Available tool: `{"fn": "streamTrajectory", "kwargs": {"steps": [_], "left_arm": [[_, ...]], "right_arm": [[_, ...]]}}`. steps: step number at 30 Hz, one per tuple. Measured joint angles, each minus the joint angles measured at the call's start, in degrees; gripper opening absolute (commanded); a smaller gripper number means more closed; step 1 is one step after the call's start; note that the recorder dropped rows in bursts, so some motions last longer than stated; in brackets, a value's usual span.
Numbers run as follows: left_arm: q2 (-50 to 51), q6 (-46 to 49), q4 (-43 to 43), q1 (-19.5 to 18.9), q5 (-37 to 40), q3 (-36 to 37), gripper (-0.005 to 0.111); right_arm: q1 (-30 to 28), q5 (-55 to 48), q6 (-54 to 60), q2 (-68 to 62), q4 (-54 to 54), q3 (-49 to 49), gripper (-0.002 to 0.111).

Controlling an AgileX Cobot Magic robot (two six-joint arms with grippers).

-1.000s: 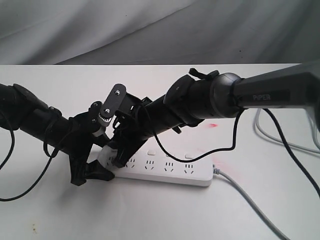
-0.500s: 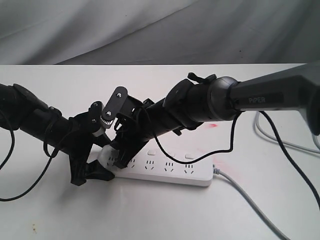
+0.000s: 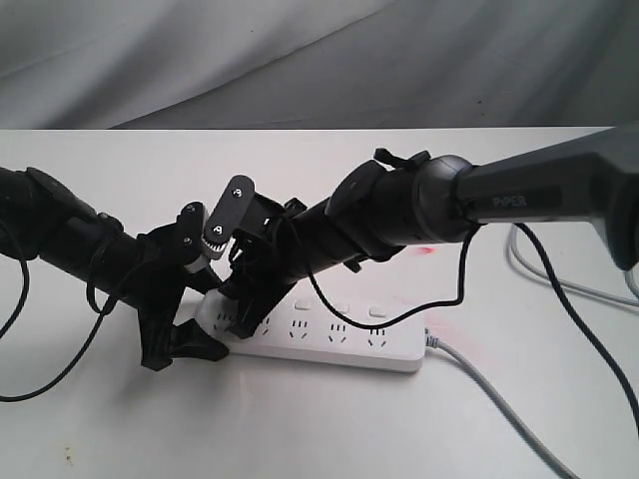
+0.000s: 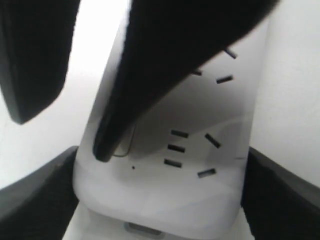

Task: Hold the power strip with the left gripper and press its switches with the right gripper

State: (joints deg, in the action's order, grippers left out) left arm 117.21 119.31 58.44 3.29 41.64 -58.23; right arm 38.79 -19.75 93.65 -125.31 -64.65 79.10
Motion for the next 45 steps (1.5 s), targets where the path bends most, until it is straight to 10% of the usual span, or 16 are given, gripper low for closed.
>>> {"fn": "streamTrajectory", "kwargs": {"steps": [45], "left_arm": [[0.0, 0.38, -0.41, -0.19, 0.22, 0.0, 0.051]], "right_arm": [[0.46, -0.6, -0.82, -1.43, -1.2, 0.72, 0.032]]}}
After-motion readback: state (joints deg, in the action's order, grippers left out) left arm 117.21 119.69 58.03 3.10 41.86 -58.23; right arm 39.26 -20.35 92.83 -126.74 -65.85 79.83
